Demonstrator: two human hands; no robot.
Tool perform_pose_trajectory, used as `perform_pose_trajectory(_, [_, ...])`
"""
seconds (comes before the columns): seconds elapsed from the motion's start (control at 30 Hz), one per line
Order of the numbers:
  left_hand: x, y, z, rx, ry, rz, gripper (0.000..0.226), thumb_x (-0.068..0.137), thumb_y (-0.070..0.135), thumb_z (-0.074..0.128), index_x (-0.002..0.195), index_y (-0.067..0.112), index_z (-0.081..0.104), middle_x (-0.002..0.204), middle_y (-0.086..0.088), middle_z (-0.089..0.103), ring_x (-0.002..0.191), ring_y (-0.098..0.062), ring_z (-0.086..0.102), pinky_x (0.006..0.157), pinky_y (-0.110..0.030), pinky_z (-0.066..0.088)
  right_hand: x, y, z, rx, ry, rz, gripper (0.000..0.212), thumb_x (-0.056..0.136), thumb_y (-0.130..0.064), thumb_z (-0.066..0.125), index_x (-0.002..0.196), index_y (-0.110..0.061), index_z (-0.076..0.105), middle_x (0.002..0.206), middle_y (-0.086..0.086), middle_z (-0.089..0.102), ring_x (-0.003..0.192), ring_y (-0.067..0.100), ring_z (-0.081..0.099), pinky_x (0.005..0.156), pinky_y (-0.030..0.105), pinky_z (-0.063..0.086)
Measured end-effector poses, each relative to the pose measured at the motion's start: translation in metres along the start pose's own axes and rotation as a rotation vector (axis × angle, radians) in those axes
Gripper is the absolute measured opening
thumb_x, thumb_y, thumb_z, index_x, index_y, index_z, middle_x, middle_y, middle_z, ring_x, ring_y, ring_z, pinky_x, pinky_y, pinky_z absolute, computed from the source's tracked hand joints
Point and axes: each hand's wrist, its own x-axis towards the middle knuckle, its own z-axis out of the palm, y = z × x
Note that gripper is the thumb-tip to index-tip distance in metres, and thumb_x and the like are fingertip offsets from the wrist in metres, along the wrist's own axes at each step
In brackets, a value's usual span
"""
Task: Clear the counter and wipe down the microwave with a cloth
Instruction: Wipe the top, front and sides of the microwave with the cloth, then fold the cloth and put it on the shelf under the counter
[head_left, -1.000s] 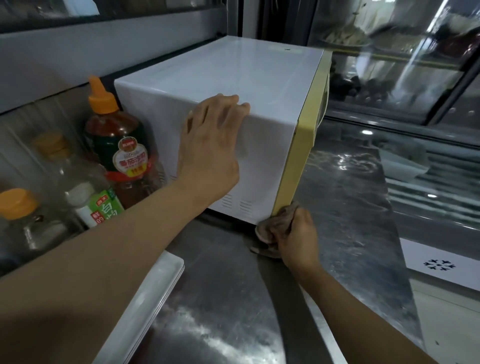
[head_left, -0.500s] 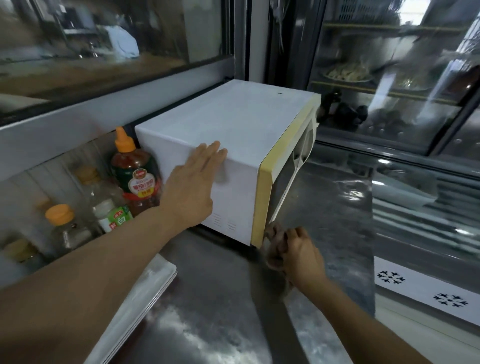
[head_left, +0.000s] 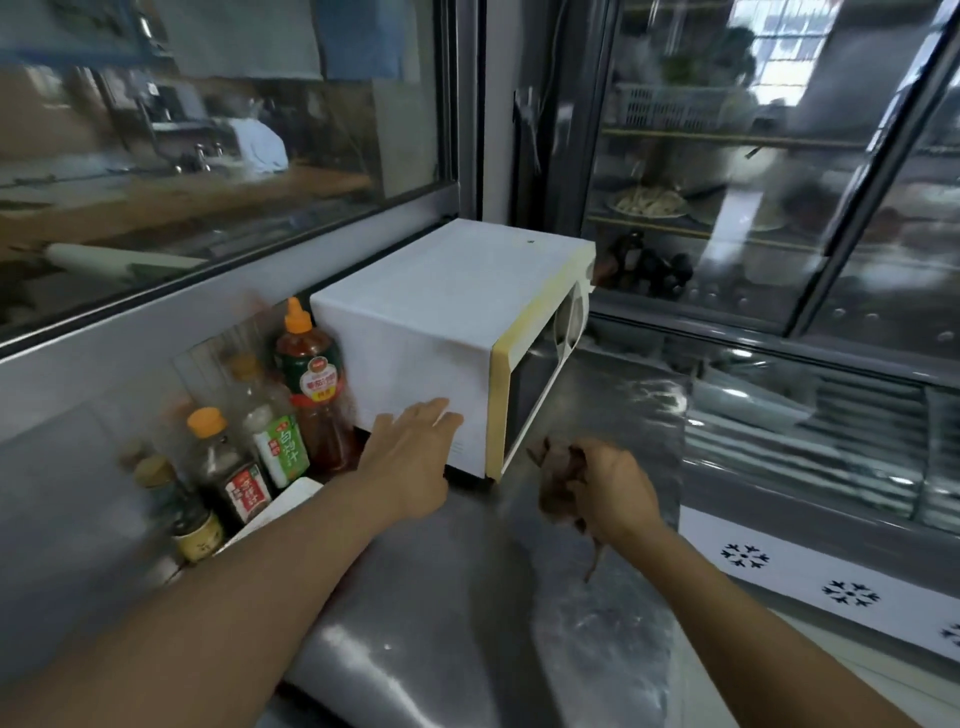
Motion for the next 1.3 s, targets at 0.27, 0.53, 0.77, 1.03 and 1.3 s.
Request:
perform_pose_trajectory(0.27, [-0.1,0.022,-0.009,-0.055,-0.016,0.046,0.075,0.087,0.021,0.055,0.15,0.021,0.014,0.158,0.001,0.012,0.145,-0.018,0.012,0.115,-0.045,0.012,-0.102,-0.017,-0.049,0.002,0.074,-0.042,0.028,0.078,-0.003,0.053,0.104,-0.011,0.061,0.105,0.012,0.063,0.094,0.031,0.06,0.069,0.032,0.048])
perform_pose_trajectory(0.53, [-0.157,0.057,-0.011,-0.089,-0.038,0.088,0.074,0.081,0.027,0.061,0.146,0.022,0.024,0.151,0.0,0.028,0.138,-0.021,0.027,0.108,-0.041,0.026,-0.189,-0.002,-0.084,0.034,0.102,-0.031,0.03,0.082,-0.003,0.051,0.111,-0.008,0.059,0.106,0.012,0.065,0.097,0.03,0.061,0.082,0.042,0.051])
perform_pose_trajectory(0.77, [-0.168,0.107,-0.02,-0.083,-0.053,0.138,0.075,0.08,0.04,0.063,0.143,0.026,0.026,0.15,0.001,0.03,0.135,-0.023,0.033,0.105,-0.045,0.027,-0.236,0.036,-0.124,0.04,0.144,0.016,0.03,0.083,0.0,0.049,0.11,-0.011,0.06,0.103,0.011,0.066,0.094,0.029,0.061,0.079,0.038,0.052])
perform_pose_trajectory(1.03, [-0.158,0.25,-0.021,-0.082,-0.019,0.27,0.063,0.092,0.05,0.046,0.146,0.026,0.024,0.152,0.001,0.031,0.137,-0.02,0.033,0.11,-0.044,0.026,-0.276,0.14,-0.185,0.017,0.195,0.08,0.029,0.084,0.001,0.049,0.111,-0.008,0.058,0.103,0.013,0.065,0.094,0.029,0.059,0.077,0.038,0.051])
perform_pose_trajectory(1.3, [-0.14,0.415,-0.008,-0.486,-0.097,0.312,0.057,0.088,0.059,0.046,0.138,0.031,0.038,0.141,0.003,0.046,0.126,-0.018,0.047,0.105,-0.039,0.038,-0.297,0.271,-0.251,0.073,0.154,0.073,0.035,0.081,0.006,0.05,0.109,-0.013,0.06,0.1,0.004,0.063,0.084,0.014,0.051,0.06,0.016,0.04])
